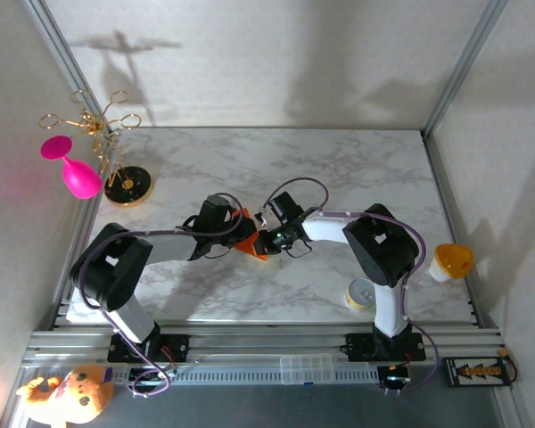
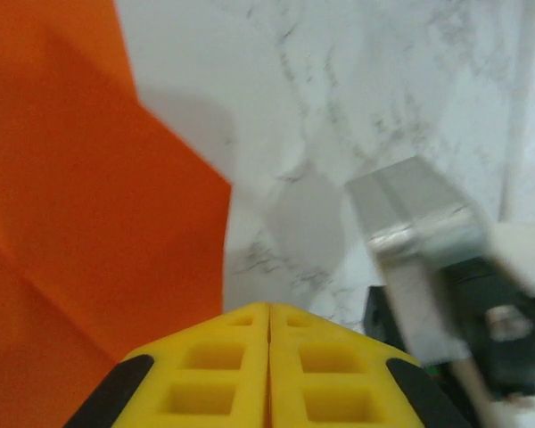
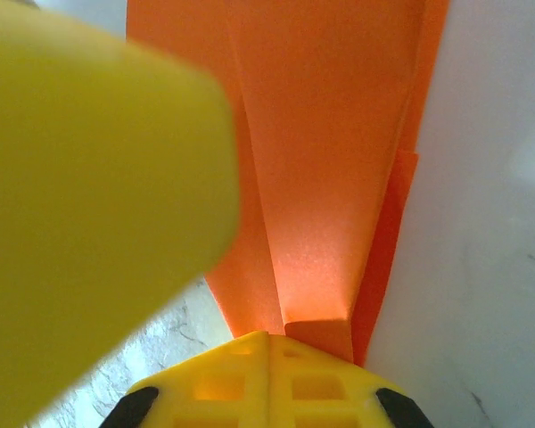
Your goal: Fold a paper plane with a square sheet of paper (pick it up from the middle)
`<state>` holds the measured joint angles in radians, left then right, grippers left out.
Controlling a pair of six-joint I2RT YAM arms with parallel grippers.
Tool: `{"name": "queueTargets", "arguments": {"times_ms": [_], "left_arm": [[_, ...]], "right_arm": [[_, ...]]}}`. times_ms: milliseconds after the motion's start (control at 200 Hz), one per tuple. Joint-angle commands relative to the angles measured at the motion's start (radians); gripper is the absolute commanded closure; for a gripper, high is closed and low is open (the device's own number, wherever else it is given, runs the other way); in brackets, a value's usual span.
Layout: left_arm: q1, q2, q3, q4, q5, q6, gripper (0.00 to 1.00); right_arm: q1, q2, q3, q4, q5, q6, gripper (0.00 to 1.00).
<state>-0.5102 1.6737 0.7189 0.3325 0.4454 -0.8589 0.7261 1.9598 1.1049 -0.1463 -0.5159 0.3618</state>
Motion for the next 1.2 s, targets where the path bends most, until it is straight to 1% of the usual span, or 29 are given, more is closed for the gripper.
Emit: {"name": "queueTargets", "arguments": {"times_ms": [0, 305, 386, 821, 911, 1011, 1197], "left_arm": [[-0.007, 0.03, 0.029, -0.084, -0.042, 0.031, 0.93], [-0.014, 0.085, 0.046, -0.067, -0.003, 0.022, 0.94], [-0.016, 0.097, 0.054, -0.075, -0.007, 0.033, 0.94], [-0.008, 0.133, 0.082, -0.162, -0.136, 0.039, 0.95], [0.001, 0.144, 0.096, -0.19, -0.156, 0.062, 0.94], [0.016, 0.167, 0.115, -0.222, -0.16, 0.096, 0.94], [0.052, 0.185, 0.141, -0.256, -0.16, 0.147, 0.94]], "right_arm": [[-0.002, 0.053, -0.036, -0.07, 0.074, -0.015, 0.96], [-0.002, 0.057, -0.03, -0.073, 0.077, -0.013, 0.97], [-0.002, 0.059, -0.028, -0.076, 0.08, -0.015, 0.97], [-0.002, 0.059, -0.042, -0.079, 0.086, -0.018, 0.97], [-0.002, 0.057, -0.052, -0.084, 0.095, -0.023, 0.97], [-0.002, 0.059, -0.069, -0.102, 0.119, -0.041, 0.97], [-0.002, 0.056, -0.113, -0.094, 0.114, -0.047, 0.98]]}}
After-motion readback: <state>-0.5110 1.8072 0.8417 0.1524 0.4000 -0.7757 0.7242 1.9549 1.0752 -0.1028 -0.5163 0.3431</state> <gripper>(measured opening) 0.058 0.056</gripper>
